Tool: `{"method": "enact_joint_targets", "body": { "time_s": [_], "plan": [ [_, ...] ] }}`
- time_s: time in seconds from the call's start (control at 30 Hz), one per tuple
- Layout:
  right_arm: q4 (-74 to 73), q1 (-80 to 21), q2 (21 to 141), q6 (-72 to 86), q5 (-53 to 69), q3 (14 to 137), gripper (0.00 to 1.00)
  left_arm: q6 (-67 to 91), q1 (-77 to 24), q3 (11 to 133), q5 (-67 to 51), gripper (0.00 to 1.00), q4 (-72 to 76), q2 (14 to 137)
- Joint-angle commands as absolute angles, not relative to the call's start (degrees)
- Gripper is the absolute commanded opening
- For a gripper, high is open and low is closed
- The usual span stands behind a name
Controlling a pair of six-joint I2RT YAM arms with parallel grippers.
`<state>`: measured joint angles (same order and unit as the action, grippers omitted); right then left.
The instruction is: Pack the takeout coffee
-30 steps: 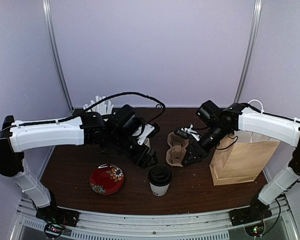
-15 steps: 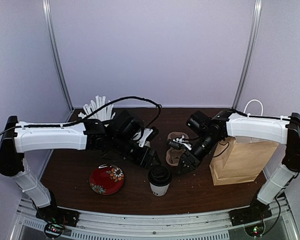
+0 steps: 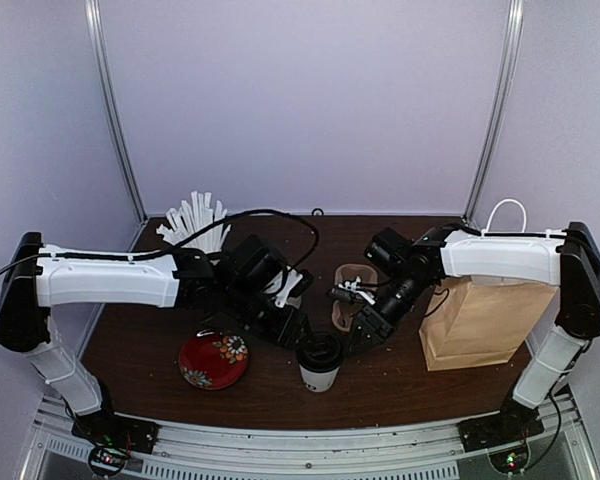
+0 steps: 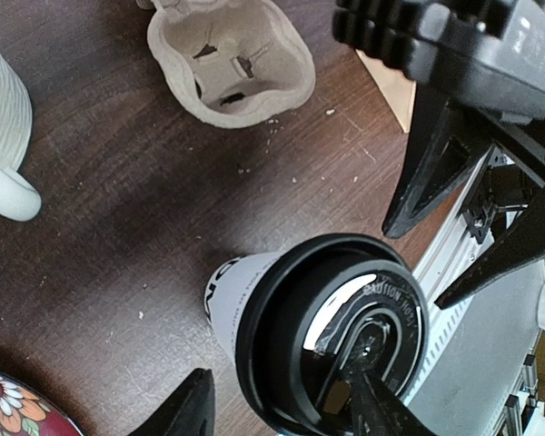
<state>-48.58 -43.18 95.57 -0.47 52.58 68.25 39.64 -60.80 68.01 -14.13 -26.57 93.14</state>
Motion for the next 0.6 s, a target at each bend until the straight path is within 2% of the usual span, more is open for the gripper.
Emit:
{"method": "enact_joint_targets", "body": {
  "time_s": [0.0,0.4,0.57],
  "plan": [
    [-47.0,-43.5,97.0,0.8,54.1,68.4,0.48,40.2,-60.4,67.0,-15.2,0.52,-24.0,94.2],
    [-46.8,-43.4,101.9,3.5,53.5,70.0,0.46,40.4,-60.4,65.0,-15.4,0.47,-24.1,94.5],
    [-49.3,-42.8,104.4,4.0,43.2,71.3,0.41,40.1,-60.4,65.1,-15.0,0.47,-24.0,95.9]
  ]
}}
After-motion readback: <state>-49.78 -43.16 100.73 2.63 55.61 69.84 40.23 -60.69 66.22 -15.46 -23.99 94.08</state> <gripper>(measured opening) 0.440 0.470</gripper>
